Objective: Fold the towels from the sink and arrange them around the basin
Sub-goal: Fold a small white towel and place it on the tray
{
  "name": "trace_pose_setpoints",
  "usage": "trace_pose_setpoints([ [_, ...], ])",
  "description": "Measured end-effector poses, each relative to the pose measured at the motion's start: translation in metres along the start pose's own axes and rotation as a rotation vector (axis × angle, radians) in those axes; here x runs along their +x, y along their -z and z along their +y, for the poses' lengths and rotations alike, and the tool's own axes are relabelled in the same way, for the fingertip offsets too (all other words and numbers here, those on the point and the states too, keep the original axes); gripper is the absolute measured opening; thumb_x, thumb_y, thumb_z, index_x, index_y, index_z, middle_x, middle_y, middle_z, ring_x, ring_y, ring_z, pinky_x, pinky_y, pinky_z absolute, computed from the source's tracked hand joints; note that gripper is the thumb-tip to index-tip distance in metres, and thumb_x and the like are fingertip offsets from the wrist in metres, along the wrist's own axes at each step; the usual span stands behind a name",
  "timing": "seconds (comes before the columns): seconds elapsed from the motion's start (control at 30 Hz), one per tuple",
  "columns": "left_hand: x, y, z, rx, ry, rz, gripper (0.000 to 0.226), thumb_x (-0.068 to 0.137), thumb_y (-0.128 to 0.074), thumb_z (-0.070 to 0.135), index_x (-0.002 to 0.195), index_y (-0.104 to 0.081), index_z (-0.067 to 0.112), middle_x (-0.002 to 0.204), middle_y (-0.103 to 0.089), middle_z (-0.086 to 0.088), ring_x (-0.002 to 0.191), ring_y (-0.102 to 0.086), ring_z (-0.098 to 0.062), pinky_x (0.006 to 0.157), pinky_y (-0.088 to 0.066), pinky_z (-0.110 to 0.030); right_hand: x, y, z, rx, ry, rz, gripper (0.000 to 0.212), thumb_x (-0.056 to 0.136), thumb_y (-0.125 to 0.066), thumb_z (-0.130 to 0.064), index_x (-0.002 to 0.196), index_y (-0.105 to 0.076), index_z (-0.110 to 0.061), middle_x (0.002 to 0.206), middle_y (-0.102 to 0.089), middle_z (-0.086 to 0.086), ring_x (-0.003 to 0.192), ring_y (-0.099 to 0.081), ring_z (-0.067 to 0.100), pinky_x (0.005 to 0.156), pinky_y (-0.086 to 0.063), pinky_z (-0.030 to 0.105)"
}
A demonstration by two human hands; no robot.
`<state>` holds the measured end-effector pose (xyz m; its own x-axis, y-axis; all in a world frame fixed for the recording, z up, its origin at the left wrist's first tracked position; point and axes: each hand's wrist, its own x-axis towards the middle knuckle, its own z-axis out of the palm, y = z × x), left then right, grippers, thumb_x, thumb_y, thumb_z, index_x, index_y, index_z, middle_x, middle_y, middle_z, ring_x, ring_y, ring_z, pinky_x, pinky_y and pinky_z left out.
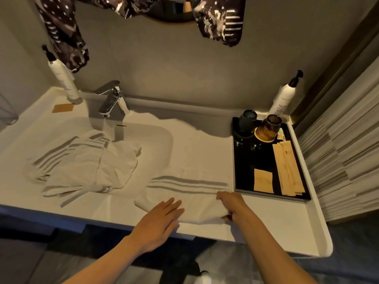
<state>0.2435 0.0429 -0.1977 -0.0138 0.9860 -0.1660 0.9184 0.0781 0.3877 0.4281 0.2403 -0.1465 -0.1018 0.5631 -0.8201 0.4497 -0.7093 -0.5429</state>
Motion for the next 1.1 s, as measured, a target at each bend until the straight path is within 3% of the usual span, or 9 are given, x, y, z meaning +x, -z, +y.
trace_pose_setpoints([
  [0.2, 0.024, -0.002, 0.004, 0.116, 0.112, 0.097, 0.053, 0.105, -0.017, 0.046, 0.154, -0.025, 0.028, 0.163, -0.018, 0.008, 0.151, -0.005, -0.011, 0.12, 0.0, -0.032, -0.027, 0.055, -0.023, -0.242, 0.273, 0.195, 0.007, 0.083, -0.057, -0.01, 0.088, -0.062, -0.009, 0.08, -0.061, 0.011, 0.075, -0.06, 0.028, 0.068, -0.056, 0.045],
  [0.3, 0.041, -0.007, 0.031, 0.04, 0.03, -0.016, 0.061, 0.102, -0.006, 0.053, 0.156, -0.017, 0.028, 0.163, -0.003, 0.012, 0.151, 0.003, -0.011, 0.122, 0.007, -0.03, -0.038, 0.079, -0.031, -0.374, 0.322, 0.293, 0.006, 0.081, -0.059, -0.014, 0.075, -0.059, -0.016, 0.079, -0.061, 0.008, 0.075, -0.06, 0.027, 0.072, -0.057, 0.042],
  [0.37, 0.047, -0.008, 0.044, -0.07, 0.017, 0.001, 0.064, 0.099, -0.006, 0.053, 0.153, -0.03, 0.029, 0.162, -0.013, 0.012, 0.151, -0.007, -0.011, 0.12, 0.001, -0.027, -0.043, 0.081, -0.038, -0.405, 0.333, 0.312, 0.008, 0.081, -0.06, -0.019, 0.076, -0.061, -0.012, 0.08, -0.062, 0.01, 0.075, -0.061, 0.028, 0.071, -0.057, 0.042],
  [0.47, 0.05, 0.001, 0.045, -0.522, 0.199, 0.129, 0.038, 0.104, -0.035, 0.04, 0.134, -0.057, 0.029, 0.144, -0.052, 0.011, 0.133, -0.045, -0.006, 0.115, -0.028, -0.023, -0.045, 0.058, -0.053, -0.534, 0.483, 0.316, 0.024, 0.082, -0.06, -0.027, 0.081, -0.063, -0.003, 0.08, -0.064, 0.014, 0.074, -0.062, 0.03, 0.063, -0.05, 0.036],
  [0.57, 0.055, 0.027, 0.037, -1.051, 0.47, 0.282, 0.029, 0.101, -0.044, 0.029, 0.106, -0.071, 0.021, 0.102, -0.074, 0.002, 0.098, -0.067, -0.016, 0.096, -0.05, -0.038, -0.054, 0.004, -0.058, -0.69, 0.697, 0.172, 0.038, 0.087, -0.061, -0.031, 0.062, -0.041, -0.01, 0.059, -0.047, 0.007, 0.054, -0.046, 0.018, 0.05, -0.031, 0.029],
  [0.7, 0.065, 0.055, 0.023, -1.43, 0.756, 0.295, 0.044, 0.099, -0.045, 0.047, 0.103, -0.068, 0.01, 0.087, -0.074, -0.011, 0.083, -0.068, -0.031, 0.085, -0.053, -0.042, -0.058, -0.037, -0.04, -0.677, 0.61, -0.16, 0.056, 0.092, -0.052, -0.055, 0.073, -0.062, -0.003, 0.068, -0.071, 0.007, 0.062, -0.065, 0.021, 0.064, -0.053, 0.03],
  [0.93, 0.071, 0.044, 0.007, -0.632, 0.733, 0.195, 0.054, 0.091, -0.059, 0.04, 0.135, -0.043, 0.015, 0.131, -0.057, -0.007, 0.114, -0.058, -0.025, 0.085, -0.046, -0.031, -0.016, 0.002, 0.011, -0.765, 0.481, 0.316, 0.03, 0.093, -0.05, -0.047, 0.093, -0.057, -0.018, 0.093, -0.061, 0.002, 0.087, -0.061, 0.027, 0.072, -0.047, 0.034],
  [1.03, 0.075, 0.028, 0.013, -0.054, 0.38, 0.357, 0.044, 0.094, -0.057, 0.032, 0.134, -0.05, 0.015, 0.138, -0.052, -0.01, 0.117, -0.055, -0.028, 0.09, -0.049, -0.038, -0.001, 0.0, 0.019, -0.625, 0.362, 0.233, 0.046, 0.09, -0.056, -0.051, 0.105, -0.061, -0.008, 0.099, -0.062, 0.005, 0.088, -0.059, 0.024, 0.072, -0.043, 0.029],
  [1.1, 0.081, 0.018, 0.019, 0.075, 0.059, 0.362, 0.047, 0.096, -0.055, 0.027, 0.141, -0.049, 0.016, 0.152, -0.042, -0.01, 0.135, -0.044, -0.028, 0.107, -0.042, -0.042, 0.005, -0.008, 0.023, -0.609, 0.329, 0.162, 0.044, 0.088, -0.061, -0.047, 0.101, -0.064, -0.005, 0.096, -0.063, 0.006, 0.079, -0.058, 0.02, 0.063, -0.044, 0.026],
])
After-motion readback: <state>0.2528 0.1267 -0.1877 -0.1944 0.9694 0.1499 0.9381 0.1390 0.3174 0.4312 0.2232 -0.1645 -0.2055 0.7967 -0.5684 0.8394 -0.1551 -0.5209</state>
